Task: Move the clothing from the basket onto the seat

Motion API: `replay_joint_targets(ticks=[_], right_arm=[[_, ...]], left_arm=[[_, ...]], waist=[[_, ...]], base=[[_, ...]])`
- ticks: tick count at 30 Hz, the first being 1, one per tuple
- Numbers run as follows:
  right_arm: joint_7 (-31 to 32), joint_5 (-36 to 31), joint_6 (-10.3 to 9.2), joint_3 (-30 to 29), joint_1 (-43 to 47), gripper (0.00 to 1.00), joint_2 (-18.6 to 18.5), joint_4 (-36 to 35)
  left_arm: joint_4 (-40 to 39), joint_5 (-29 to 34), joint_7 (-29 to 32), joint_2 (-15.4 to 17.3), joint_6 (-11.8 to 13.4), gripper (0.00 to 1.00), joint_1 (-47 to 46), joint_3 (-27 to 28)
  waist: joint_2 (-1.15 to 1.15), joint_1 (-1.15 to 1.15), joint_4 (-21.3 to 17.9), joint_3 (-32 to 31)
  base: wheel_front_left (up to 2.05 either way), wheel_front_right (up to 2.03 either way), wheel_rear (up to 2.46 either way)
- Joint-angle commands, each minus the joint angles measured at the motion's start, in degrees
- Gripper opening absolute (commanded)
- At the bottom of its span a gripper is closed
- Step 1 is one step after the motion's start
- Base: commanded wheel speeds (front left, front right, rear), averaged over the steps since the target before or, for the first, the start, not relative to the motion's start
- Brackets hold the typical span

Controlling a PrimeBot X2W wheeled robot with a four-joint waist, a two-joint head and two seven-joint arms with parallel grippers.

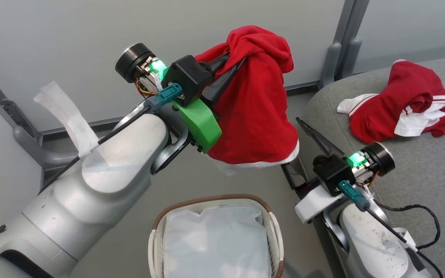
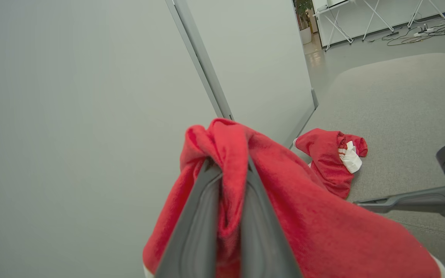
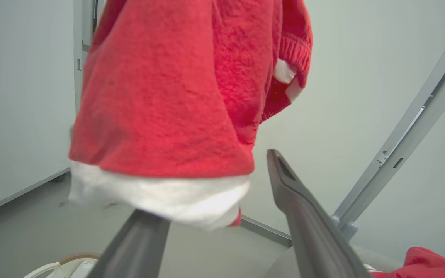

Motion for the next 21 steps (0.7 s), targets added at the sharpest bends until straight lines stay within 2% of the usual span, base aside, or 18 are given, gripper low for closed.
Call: replay_joint_targets(ticks=[1, 5, 6, 7, 8, 21], right_arm=[[-0.1, -0.5, -0.08, 0.5, -0.9, 1.00, -0.2, -0.8], [-0.1, -0.7, -0.08, 2.5, -2.1, 1.00, -0.2, -1.6], [-0.1, -0.2, -0.08, 3.8, -2.9, 0.33, -0.2, -1.0], [-0.1, 0.1, -0.08, 4.3, -3.1, 0.21, -0.2, -0.9], [-0.1, 0.4, -0.08, 4.6, -3.4, 0.00, -0.2, -0.7], [-0.1, 1.4, -0.08, 4.2, -2.9, 0.00, -0.2, -1.7]], left_arm=[[-0.2, -0.1, -0.1, 0.2, 0.3, 0.00, -0.4, -0.1], [-0.4, -0.4, -0.1, 0.1, 0.3, 0.00, 0.1, -0.3], [-0.4, -0.5, -0.3, 0.0, 0.3, 0.00, 0.5, -0.5], [-0.4, -0.6, -0.4, -0.1, 0.3, 0.00, 0.6, -0.5], [-0.3, -0.7, -0.4, -0.2, 0.3, 0.00, 0.9, -0.6], [0.9, -3.1, -1.5, 0.3, 0.9, 0.00, 4.5, -0.4]], waist=[[0.00, 0.00, 0.1, 0.1], [0.00, 0.00, 0.3, 0.2], [0.00, 0.00, 0.3, 0.1], [0.00, 0.00, 0.3, 0.0], [0.00, 0.00, 0.4, 0.0], [0.00, 0.00, 0.4, -0.7]], base=[[0.00, 0.00, 0.00], [0.00, 0.00, 0.00], [0.00, 0.00, 0.00], [0.00, 0.00, 0.00], [0.00, 0.00, 0.00], [0.00, 0.00, 0.00]])
